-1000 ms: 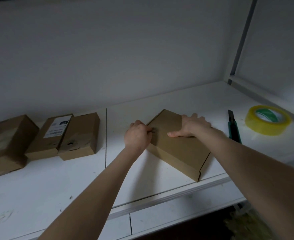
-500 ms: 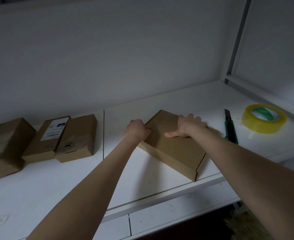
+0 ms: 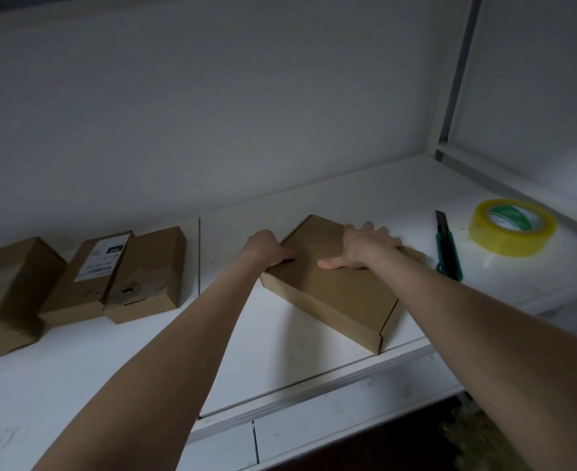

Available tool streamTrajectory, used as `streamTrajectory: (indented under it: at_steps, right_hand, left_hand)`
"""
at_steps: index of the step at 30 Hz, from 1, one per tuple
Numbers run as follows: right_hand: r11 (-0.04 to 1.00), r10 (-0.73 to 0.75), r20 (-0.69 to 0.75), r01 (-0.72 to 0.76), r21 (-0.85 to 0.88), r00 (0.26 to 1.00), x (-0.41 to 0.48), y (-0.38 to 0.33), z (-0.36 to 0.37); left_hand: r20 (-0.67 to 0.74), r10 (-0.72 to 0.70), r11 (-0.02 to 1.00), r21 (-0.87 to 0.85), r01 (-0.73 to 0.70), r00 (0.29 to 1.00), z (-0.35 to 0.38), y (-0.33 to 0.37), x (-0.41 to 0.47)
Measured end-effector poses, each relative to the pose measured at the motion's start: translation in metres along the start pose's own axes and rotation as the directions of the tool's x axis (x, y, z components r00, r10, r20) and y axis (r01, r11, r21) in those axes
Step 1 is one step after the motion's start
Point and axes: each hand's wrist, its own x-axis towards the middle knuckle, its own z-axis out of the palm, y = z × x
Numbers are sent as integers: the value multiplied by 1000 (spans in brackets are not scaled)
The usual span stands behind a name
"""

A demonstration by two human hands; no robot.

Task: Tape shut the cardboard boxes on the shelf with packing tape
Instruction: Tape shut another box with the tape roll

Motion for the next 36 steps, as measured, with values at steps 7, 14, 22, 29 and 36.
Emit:
streamTrajectory:
  at_steps: [7,14,22,29,36]
  right_hand:
    - [1000,-4,-1,4,14,1000,-1,1,0]
    - [1000,-1,-4,1,15,1000,0,0,0]
    - [1000,0,-5,1,12,1000,-1,0,1]
    - [1000,2,-1,-2,5,1000,1,0,1]
    - [1000,2,-5,-2,7,1000,0,-1,2]
  left_hand:
    - [19,17,999,39,-18,1000,-2,1,-1]
    - [10,1,997,75,-2,1000,-1,-1,0]
    - [13,-6,997,79,5,1000,-1,-4,1]
    - [25,-26,998,-49,27,999,-2,-10,2]
    - [-8,-22,998,-67,22,1000,1,-17,5]
